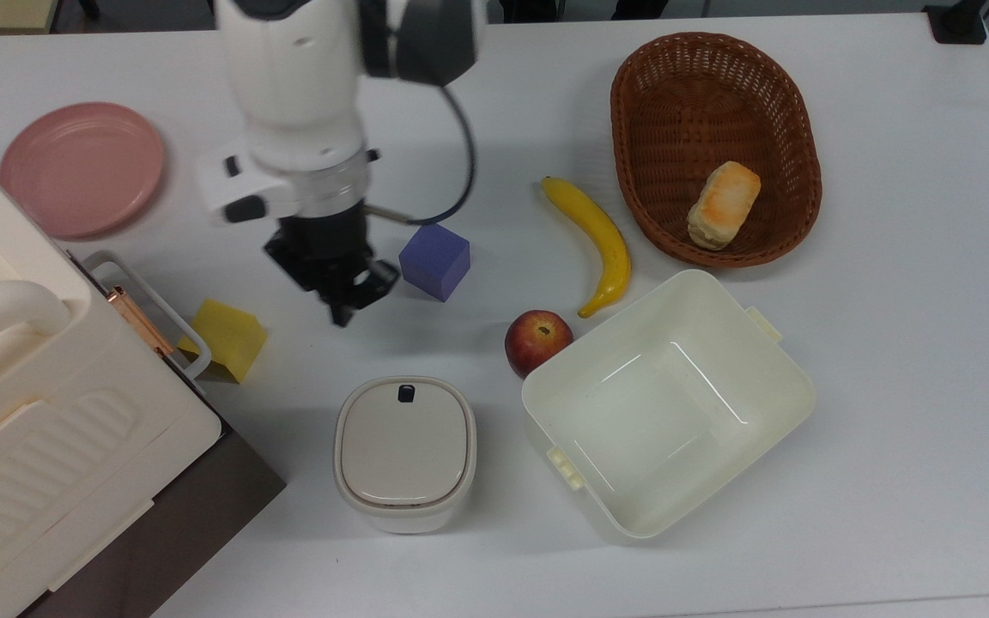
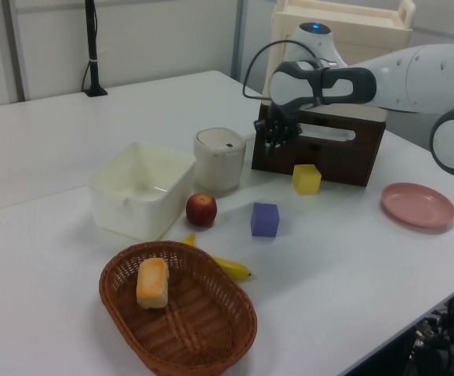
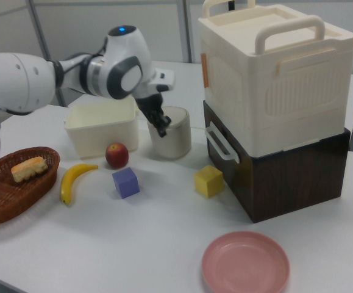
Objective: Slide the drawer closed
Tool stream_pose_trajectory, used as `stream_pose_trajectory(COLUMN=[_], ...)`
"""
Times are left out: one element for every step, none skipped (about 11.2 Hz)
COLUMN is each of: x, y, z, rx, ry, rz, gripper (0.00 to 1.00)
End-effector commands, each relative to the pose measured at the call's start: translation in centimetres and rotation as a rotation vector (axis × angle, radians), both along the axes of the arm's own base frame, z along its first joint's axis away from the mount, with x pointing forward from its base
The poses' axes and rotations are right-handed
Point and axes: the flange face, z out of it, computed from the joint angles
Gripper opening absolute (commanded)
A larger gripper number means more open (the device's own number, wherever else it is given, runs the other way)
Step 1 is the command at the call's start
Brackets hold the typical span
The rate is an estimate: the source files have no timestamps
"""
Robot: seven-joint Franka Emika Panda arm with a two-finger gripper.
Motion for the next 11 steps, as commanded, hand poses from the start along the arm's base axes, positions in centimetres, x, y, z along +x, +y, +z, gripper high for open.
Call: stream_pose_trajectory(x=[-3.3, -3.9, -4.6, -5.3, -6.1, -7.3, -8.7, -10.0, -11.0, -11.6, -11.9], y=[5.0, 6.3, 6.9, 7.0, 6.7, 5.8, 4.0, 2.3, 1.4, 1.4, 2.1], z=[5.6, 6.7, 7.8, 8.9, 9.6, 10.4, 11.2, 12.4, 13.3, 14.1, 14.2], rx=[0.007, 0.009, 0.007, -0.008, -0.029, -0.047, -0.066, -0.071, -0.068, -0.07, -0.07], ry=[0.025, 0.029, 0.034, 0.048, 0.074, 0.102, 0.132, 0.149, 0.175, 0.177, 0.178], rz=[0.103, 0.125, 0.147, 0.202, 0.288, 0.358, 0.408, 0.43, 0.421, 0.42, 0.423], gripper=[0.0, 0.0, 0.0, 0.0, 0.0, 0.0, 0.0, 0.13, 0.53, 1.0, 1.0])
